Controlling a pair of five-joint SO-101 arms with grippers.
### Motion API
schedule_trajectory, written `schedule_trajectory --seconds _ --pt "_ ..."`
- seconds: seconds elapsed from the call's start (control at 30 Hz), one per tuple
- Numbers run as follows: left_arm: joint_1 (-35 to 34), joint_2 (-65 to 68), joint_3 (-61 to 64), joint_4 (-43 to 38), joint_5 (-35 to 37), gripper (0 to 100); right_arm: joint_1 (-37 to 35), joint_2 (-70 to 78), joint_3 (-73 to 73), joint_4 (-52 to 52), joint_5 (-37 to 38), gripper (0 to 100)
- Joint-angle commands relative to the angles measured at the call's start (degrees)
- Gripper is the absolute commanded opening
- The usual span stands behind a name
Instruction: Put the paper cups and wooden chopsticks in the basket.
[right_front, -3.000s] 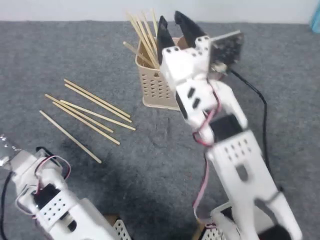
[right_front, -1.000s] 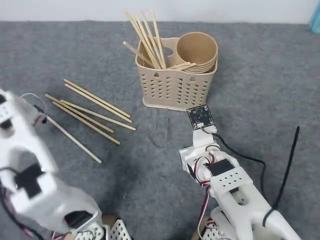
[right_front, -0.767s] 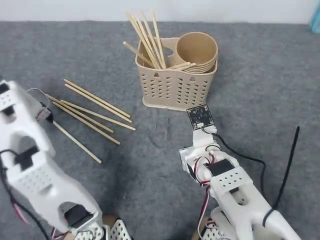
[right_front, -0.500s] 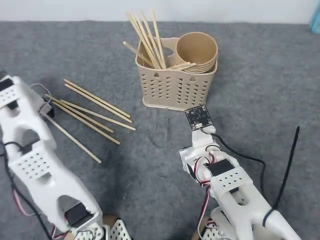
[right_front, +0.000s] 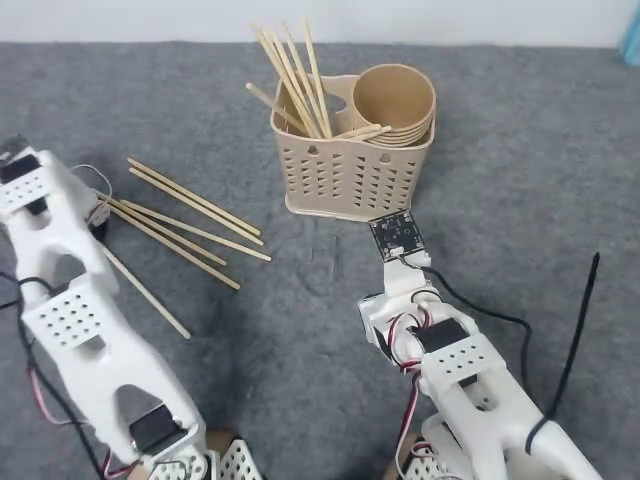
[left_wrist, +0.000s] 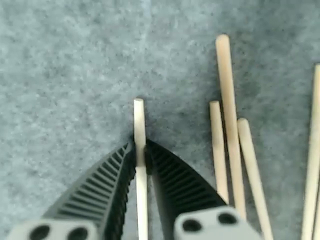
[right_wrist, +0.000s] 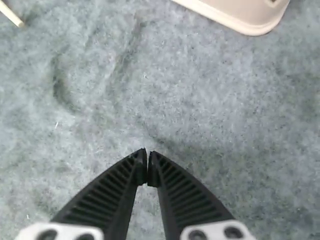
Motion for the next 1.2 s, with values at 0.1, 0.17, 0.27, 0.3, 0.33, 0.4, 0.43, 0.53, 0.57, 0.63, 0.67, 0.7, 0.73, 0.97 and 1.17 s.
schedule_trajectory --seconds 0.1,0.17,0.27,0.3,0.33,0.4,0.43,0.53,0.57,0.63,0.67,0.7,0.73,0.97,1.17 --pt "-0.2 -2.5 -6.0 12.7 0.3 1 0.7 -0.5 -0.4 -1.1 0.7 0.7" --pt "-0.3 -5.1 -8.0 15.7 -0.4 1 0.7 -0.5 -0.4 -1.1 0.7 0.7" --pt "-0.4 -11.3 -8.2 17.8 -3.0 1 0.7 -0.5 -0.4 -1.1 0.7 0.7" --pt "-0.4 -13.7 -7.4 17.8 -3.3 1 0.7 -0.5 -0.4 -1.1 0.7 0.7" --pt "-0.4 -16.3 -6.2 17.8 -3.3 1 0.7 -0.5 -0.4 -1.1 0.7 0.7" --pt "-0.4 -21.5 -2.9 17.4 -3.3 1 0.7 -0.5 -0.4 -1.1 0.7 0.7" --pt "-0.3 -24.2 -1.2 17.1 -3.3 1 0.7 -0.5 -0.4 -1.1 0.7 0.7" --pt "-0.2 -31.7 5.2 12.8 -3.3 1 0.7 -0.5 -0.4 -1.1 0.7 0.7" --pt "-0.2 -34.3 8.0 10.9 -3.3 1 0.7 -0.5 -0.4 -1.1 0.7 0.7" --pt "-0.2 -39.3 13.8 6.7 -3.4 1 0.7 -0.5 -0.4 -1.1 0.7 0.7" --pt "-0.2 -41.8 17.1 4.6 -3.4 1 0.7 -0.5 -0.4 -1.1 0.7 0.7" --pt "-0.2 -44.5 20.7 2.2 -3.5 1 0.7 -0.5 -0.4 -1.1 0.7 0.7" --pt "-0.1 -47.2 24.5 -0.4 -4.0 1 0.7 -0.5 -0.4 -1.1 0.7 0.7" --pt "4.7 -66.5 48.5 -17.0 -8.2 1 0.7 -0.5 -0.3 -1.1 0.7 0.7" --pt "10.3 -78.5 52.8 -22.2 -8.0 1 0.7 -0.5 -0.3 -1.1 0.7 0.7"
